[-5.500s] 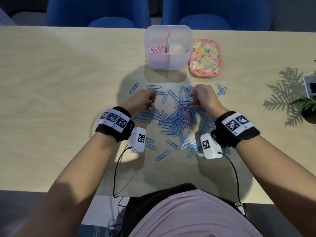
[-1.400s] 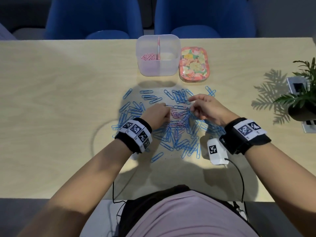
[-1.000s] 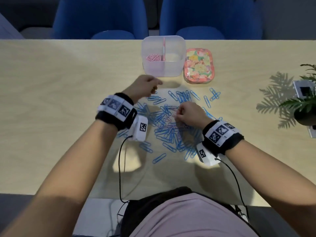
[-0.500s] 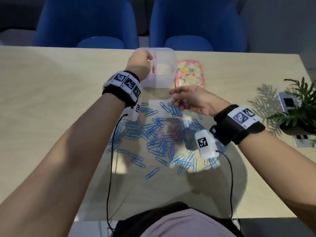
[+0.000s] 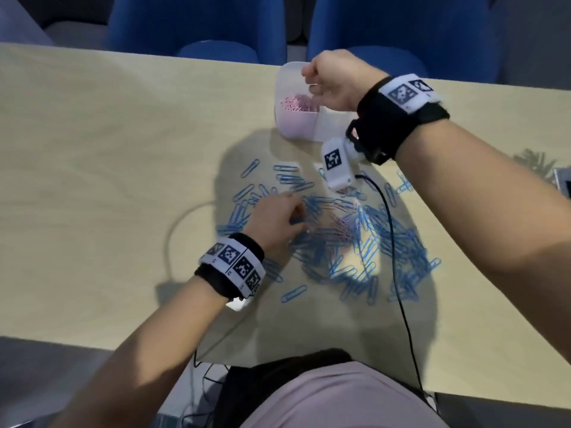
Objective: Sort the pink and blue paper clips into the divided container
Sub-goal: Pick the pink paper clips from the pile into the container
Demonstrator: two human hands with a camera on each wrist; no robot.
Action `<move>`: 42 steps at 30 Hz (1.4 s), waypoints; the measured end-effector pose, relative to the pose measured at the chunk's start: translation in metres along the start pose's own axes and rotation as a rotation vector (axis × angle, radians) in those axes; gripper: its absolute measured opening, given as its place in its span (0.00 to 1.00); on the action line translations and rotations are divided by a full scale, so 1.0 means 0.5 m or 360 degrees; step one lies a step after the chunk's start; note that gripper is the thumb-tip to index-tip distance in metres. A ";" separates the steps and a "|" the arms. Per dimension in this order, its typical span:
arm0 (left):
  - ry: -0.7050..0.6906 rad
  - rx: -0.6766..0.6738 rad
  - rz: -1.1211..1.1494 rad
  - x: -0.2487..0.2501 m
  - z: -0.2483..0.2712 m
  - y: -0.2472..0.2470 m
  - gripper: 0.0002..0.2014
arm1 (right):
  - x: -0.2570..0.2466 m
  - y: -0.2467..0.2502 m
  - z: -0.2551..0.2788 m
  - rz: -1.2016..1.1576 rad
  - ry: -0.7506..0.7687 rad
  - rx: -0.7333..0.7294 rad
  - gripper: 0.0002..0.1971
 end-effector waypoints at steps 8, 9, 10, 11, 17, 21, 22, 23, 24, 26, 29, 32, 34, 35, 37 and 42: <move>0.0065 0.0030 0.0012 -0.024 0.005 0.020 0.07 | 0.215 0.087 0.206 0.1440 0.0221 -0.0250 0.08; -0.0001 0.0037 -0.0019 -0.010 0.002 0.022 0.07 | 0.245 0.097 0.215 0.1611 0.0209 -0.0207 0.07; -0.0082 0.0025 -0.0061 0.009 -0.001 0.020 0.08 | 0.271 0.104 0.220 0.1686 0.0177 -0.0154 0.07; -0.0155 -0.0006 -0.0108 0.028 -0.004 0.015 0.08 | 0.288 0.108 0.227 0.1703 0.0164 -0.0096 0.06; -0.0366 -0.0126 -0.0313 0.074 -0.019 -0.021 0.08 | 0.318 0.092 0.242 0.1810 0.0250 0.0053 0.10; -0.0349 -0.0144 -0.0506 0.074 -0.024 -0.031 0.09 | 0.331 0.087 0.238 0.1829 0.0238 -0.0037 0.05; -0.0373 -0.0130 -0.0596 0.073 -0.025 -0.036 0.09 | 0.335 0.087 0.237 0.1826 0.0227 -0.0059 0.04; -0.0408 -0.0109 -0.0668 0.073 -0.023 -0.040 0.09 | 0.338 0.086 0.238 0.1817 0.0230 -0.0072 0.04; -0.0448 -0.0082 -0.0749 0.075 -0.019 -0.044 0.09 | 0.339 0.085 0.241 0.1801 0.0247 -0.0078 0.02; -0.0504 -0.0081 -0.0861 0.072 -0.011 -0.053 0.07 | 0.339 0.087 0.247 0.1740 0.0315 -0.0079 0.01; -0.0526 0.0017 -0.0912 0.072 -0.007 -0.053 0.06 | 0.332 0.109 0.254 0.1474 0.0380 -0.0029 0.01; -0.0515 0.0068 -0.0807 0.071 -0.008 -0.042 0.11 | 0.326 0.143 0.260 0.0900 0.0237 0.0111 0.04; -0.0313 0.0108 -0.0363 0.062 -0.011 -0.011 0.09 | 0.332 0.161 0.265 0.0308 0.0043 0.0194 0.06; -0.0173 0.0135 -0.0016 0.048 -0.016 0.000 0.08 | 0.334 0.167 0.266 0.0052 -0.0038 0.0213 0.06; 0.0052 0.0100 0.0642 0.023 -0.028 0.013 0.06 | 0.331 0.170 0.270 -0.0238 -0.0159 0.0182 0.06; 0.0644 -0.0349 0.1874 0.007 -0.049 0.012 0.09 | 0.320 0.158 0.280 -0.0658 -0.0346 0.0126 0.10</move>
Point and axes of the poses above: each hand's wrist, its own z-axis away from the middle knuckle, its own y-axis out of the back of the hand, x = y × z, the point moved 5 cm from there along -z, towards the middle knuckle, and after that the axes turned 5 degrees about y, right-handed, at the moved point
